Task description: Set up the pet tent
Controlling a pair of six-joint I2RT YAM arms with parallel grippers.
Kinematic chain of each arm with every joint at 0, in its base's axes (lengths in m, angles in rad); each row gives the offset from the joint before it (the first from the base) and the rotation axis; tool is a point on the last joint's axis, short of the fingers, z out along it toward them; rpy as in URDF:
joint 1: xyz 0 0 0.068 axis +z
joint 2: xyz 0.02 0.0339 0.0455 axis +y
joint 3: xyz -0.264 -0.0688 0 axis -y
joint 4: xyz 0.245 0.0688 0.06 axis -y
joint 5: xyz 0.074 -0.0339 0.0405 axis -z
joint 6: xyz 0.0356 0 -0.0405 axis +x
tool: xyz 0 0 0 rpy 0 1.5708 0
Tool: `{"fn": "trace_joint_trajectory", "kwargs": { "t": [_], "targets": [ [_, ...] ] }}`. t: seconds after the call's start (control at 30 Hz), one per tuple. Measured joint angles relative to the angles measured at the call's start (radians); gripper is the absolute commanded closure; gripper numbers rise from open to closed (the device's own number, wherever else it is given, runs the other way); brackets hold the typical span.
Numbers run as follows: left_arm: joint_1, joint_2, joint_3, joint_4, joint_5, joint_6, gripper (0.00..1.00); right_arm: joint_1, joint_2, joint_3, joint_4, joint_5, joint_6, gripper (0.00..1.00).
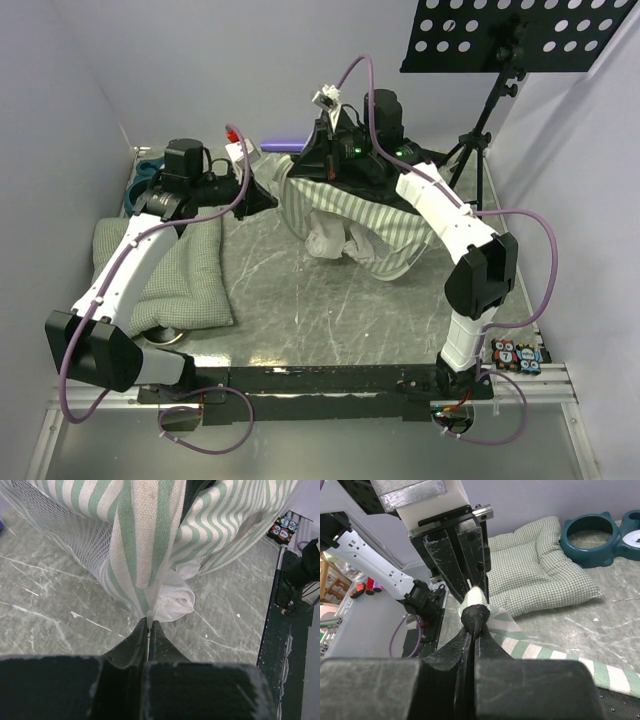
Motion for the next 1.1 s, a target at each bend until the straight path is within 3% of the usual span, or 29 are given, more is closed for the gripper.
{"fn": "trace_joint_trajectory", "kwargs": {
  "t": [1.1],
  "targets": [
    [-0.026, 0.027, -0.005, -0.007, 0.042, -0.021, 0.99, 0.021, -0.024, -0.027, -0.024, -0.015, -0.043, 1.00]
  ]
}}
